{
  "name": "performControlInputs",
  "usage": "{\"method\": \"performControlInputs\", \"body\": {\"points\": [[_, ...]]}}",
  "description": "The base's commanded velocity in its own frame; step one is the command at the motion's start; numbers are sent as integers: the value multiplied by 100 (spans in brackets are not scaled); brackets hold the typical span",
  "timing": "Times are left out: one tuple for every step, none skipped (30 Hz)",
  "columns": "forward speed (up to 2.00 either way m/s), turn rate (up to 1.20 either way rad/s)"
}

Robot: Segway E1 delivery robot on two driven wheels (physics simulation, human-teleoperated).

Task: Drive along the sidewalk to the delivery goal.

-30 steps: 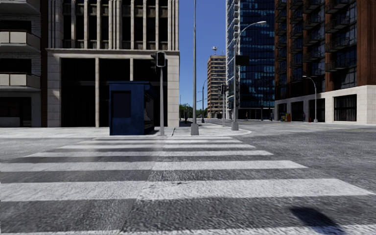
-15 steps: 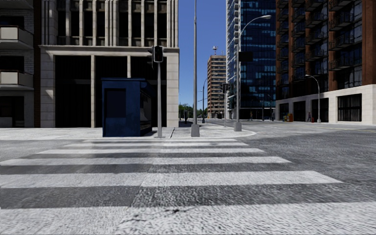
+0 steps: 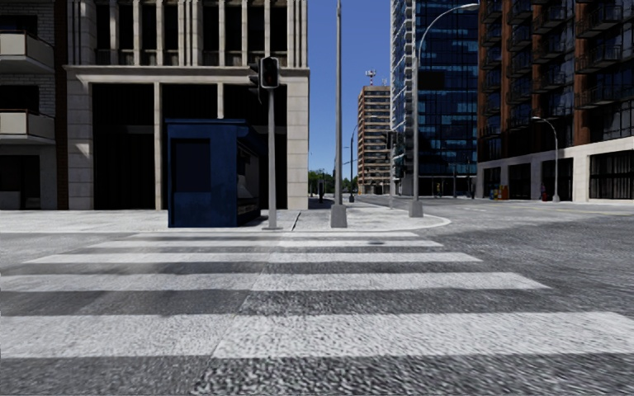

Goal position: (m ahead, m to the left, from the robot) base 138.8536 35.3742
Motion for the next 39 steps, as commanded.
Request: {"method": "performControlInputs", "body": {"points": [[140,0],[140,0],[140,0],[140,0],[140,0],[140,0],[140,0],[140,4],[140,4],[140,10],[140,17],[140,18],[140,18],[140,19],[140,20],[140,21],[140,21],[140,21],[140,21],[140,21],[140,21],[140,21],[140,21],[140,21],[140,21],[139,21],[139,20],[139,7],[139,7],[139,0],[139,0],[139,0],[139,0],[139,0],[139,0],[139,0],[139,0],[139,0],[139,0]]}}
